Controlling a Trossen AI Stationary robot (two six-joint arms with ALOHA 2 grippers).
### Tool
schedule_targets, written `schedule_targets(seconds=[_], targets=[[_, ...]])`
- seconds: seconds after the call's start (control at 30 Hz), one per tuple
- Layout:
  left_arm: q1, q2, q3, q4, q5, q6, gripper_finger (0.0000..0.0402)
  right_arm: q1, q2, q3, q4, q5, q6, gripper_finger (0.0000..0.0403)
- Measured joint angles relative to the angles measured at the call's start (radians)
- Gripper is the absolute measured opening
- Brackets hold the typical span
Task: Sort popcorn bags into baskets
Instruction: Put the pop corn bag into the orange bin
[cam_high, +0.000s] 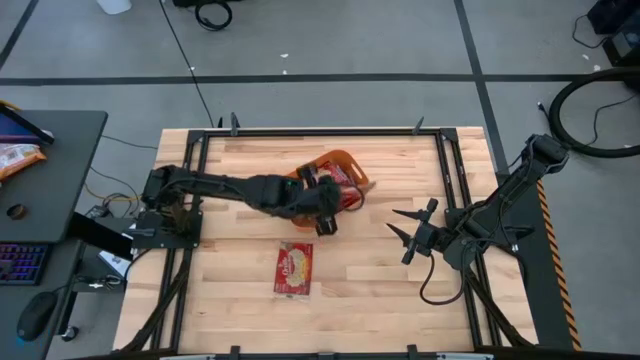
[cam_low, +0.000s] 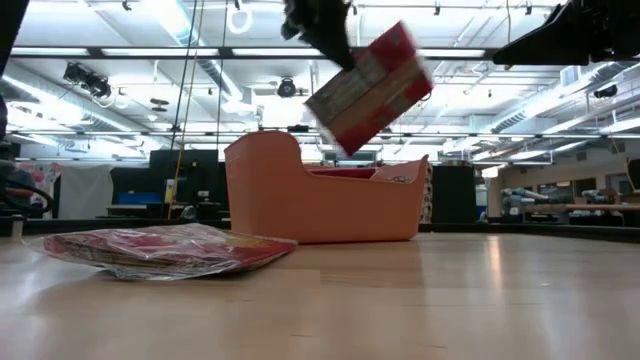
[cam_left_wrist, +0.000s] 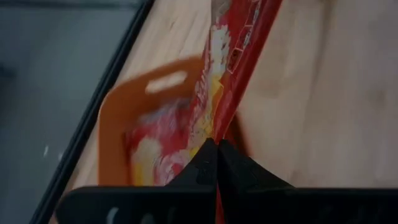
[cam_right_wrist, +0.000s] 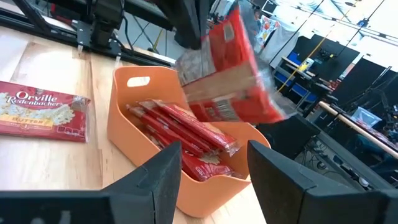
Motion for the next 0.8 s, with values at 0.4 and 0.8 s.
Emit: schedule_targets(seconds=[0.4, 0.8], targets=[[0.19, 0.02, -0.001, -0.253, 0.153, -0.185, 0.0005, 0.0, 0.0, 0.0, 0.0, 0.0, 0.002, 0.0187], [0.301, 0.022, -0.08, -0.132, 0.304, -0.184, 0.001, 0.0, 0.0, 0.0, -0.001, 0.0, 0.0, 0.0187]])
